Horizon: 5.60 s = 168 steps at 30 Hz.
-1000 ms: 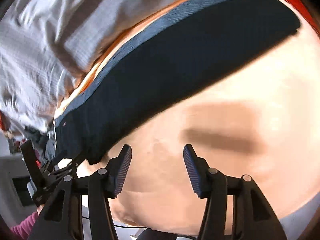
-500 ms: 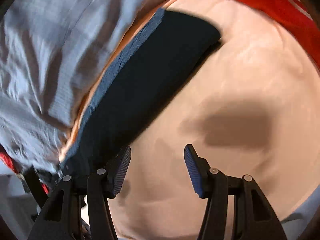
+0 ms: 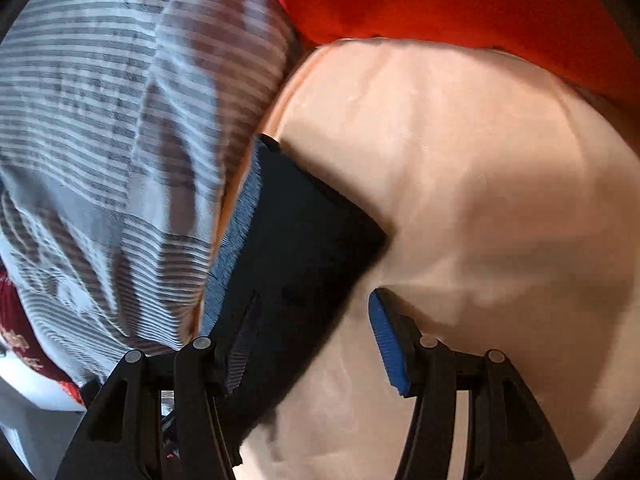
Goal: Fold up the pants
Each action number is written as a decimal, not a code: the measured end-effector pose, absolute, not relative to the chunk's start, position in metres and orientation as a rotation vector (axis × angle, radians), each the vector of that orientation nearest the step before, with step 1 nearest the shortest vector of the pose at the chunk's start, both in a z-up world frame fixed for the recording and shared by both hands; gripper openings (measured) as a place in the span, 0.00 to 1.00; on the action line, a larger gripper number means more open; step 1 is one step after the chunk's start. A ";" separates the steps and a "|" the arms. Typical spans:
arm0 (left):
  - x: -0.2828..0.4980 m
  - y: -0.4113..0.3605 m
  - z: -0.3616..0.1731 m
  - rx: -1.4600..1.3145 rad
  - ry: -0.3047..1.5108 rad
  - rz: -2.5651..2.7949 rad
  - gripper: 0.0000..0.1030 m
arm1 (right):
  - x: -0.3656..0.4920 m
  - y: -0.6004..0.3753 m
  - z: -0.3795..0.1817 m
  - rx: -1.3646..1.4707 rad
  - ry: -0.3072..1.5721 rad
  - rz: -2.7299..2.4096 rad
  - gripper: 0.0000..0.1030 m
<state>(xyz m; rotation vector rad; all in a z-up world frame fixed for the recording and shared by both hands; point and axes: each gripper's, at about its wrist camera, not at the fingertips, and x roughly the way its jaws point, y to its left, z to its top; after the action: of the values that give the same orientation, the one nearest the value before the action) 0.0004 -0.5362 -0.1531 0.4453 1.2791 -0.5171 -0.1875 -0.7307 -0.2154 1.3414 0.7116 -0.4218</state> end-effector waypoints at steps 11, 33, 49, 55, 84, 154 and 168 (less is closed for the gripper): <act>0.041 -0.569 -0.154 0.356 1.215 -0.392 1.00 | -0.151 -0.745 -0.219 1.399 0.622 -0.239 0.62; 0.008 -0.535 -0.186 0.471 1.238 -0.328 1.00 | -0.131 -0.747 -0.226 1.474 0.736 -0.190 0.15; 0.046 -0.465 -0.148 0.347 1.236 -0.405 1.00 | -0.053 -0.653 -0.096 1.012 0.805 -0.037 0.15; 0.098 -0.382 -0.134 0.261 1.252 -0.326 1.00 | -0.011 -0.586 -0.080 0.800 0.890 -0.039 0.15; 0.107 -0.298 -0.119 0.185 1.299 -0.660 0.93 | 0.010 -0.426 -0.129 0.314 1.208 -0.300 0.62; 0.124 -0.346 -0.151 0.239 1.324 -0.454 0.69 | 0.034 -0.498 -0.161 0.526 1.262 -0.282 0.33; 0.128 -0.394 -0.193 0.216 1.362 -0.567 0.68 | 0.011 -0.510 -0.145 0.614 1.208 -0.294 0.33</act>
<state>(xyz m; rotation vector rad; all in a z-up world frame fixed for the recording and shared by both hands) 0.1276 -0.3936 -0.1931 0.2160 1.3623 -0.5671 0.0112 -0.5102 -0.1455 0.6135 1.2084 -0.2937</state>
